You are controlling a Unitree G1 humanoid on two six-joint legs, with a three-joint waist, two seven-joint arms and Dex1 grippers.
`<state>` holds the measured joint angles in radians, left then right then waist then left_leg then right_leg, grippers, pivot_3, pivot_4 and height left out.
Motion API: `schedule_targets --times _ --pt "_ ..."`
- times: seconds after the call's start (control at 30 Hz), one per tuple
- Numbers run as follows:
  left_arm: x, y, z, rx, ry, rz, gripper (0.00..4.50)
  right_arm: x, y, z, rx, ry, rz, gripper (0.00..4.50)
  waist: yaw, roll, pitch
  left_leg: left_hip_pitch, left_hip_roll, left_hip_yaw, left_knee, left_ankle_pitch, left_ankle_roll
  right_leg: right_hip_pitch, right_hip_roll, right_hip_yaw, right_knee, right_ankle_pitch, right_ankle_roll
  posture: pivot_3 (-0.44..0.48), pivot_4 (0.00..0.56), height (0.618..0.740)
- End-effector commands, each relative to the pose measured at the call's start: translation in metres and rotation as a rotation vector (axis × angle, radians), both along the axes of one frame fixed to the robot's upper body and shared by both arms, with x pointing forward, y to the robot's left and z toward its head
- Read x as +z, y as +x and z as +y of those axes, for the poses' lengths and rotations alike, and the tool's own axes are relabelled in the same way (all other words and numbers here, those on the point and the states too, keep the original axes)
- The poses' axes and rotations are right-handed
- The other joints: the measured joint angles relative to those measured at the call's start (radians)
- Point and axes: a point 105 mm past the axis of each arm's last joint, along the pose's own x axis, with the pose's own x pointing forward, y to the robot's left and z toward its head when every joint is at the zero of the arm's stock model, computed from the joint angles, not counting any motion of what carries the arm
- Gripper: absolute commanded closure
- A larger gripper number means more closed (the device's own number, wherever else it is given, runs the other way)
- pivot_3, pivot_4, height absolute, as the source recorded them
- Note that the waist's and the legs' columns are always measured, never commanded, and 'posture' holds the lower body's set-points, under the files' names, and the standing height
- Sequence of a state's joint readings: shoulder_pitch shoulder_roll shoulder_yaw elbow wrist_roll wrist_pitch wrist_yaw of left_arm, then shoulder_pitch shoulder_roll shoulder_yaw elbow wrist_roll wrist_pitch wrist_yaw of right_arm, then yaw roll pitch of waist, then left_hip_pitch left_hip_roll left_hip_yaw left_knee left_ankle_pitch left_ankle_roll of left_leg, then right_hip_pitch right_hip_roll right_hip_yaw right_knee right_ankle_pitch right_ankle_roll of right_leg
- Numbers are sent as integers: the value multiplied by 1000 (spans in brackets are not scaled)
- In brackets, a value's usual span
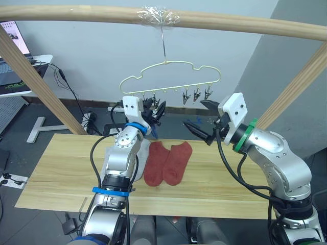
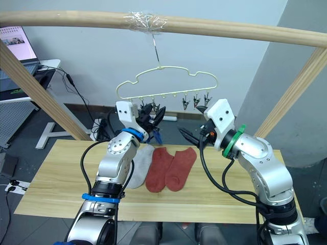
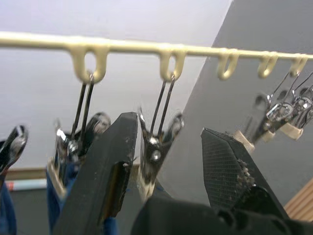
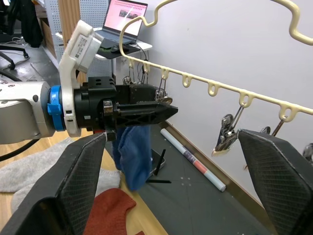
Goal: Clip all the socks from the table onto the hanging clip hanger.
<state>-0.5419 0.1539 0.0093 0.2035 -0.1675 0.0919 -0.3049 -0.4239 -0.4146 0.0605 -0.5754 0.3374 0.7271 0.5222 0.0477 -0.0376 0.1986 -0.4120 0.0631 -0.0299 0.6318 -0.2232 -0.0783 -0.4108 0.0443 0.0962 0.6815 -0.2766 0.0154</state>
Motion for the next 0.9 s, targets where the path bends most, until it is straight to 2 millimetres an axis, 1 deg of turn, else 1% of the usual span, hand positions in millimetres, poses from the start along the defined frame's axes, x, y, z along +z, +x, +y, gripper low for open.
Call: schedule_targets --times 0.03,0.17,0.43,0.87,0.9 --pt "16 0 2 16 9 -72 2143 15 -6 0 12 15 -64 0 0 0 0 0 0 0 0 0 0 0 0 0 0 0 0 119 132 740" --pt "16 0 0 14 11 -71 2143 15 -6 0 11 16 -64 0 0 0 0 0 0 0 1 0 0 0 0 0 0 0 1 118 137 740" --pt "18 5 3 63 49 -105 2143 15 -6 -1 8 17 -60 0 0 0 0 0 0 0 2 0 0 1 0 0 1 1 1 117 143 740" --pt "19 6 1 46 -1 -95 2143 14 -7 -1 13 19 -55 0 1 0 0 -1 0 0 4 0 0 1 0 0 1 2 2 119 149 740" --pt "20 6 0 42 2 -98 2491 14 -7 -1 13 21 -55 0 1 0 0 -1 0 0 4 0 0 1 0 0 1 2 2 119 149 740"
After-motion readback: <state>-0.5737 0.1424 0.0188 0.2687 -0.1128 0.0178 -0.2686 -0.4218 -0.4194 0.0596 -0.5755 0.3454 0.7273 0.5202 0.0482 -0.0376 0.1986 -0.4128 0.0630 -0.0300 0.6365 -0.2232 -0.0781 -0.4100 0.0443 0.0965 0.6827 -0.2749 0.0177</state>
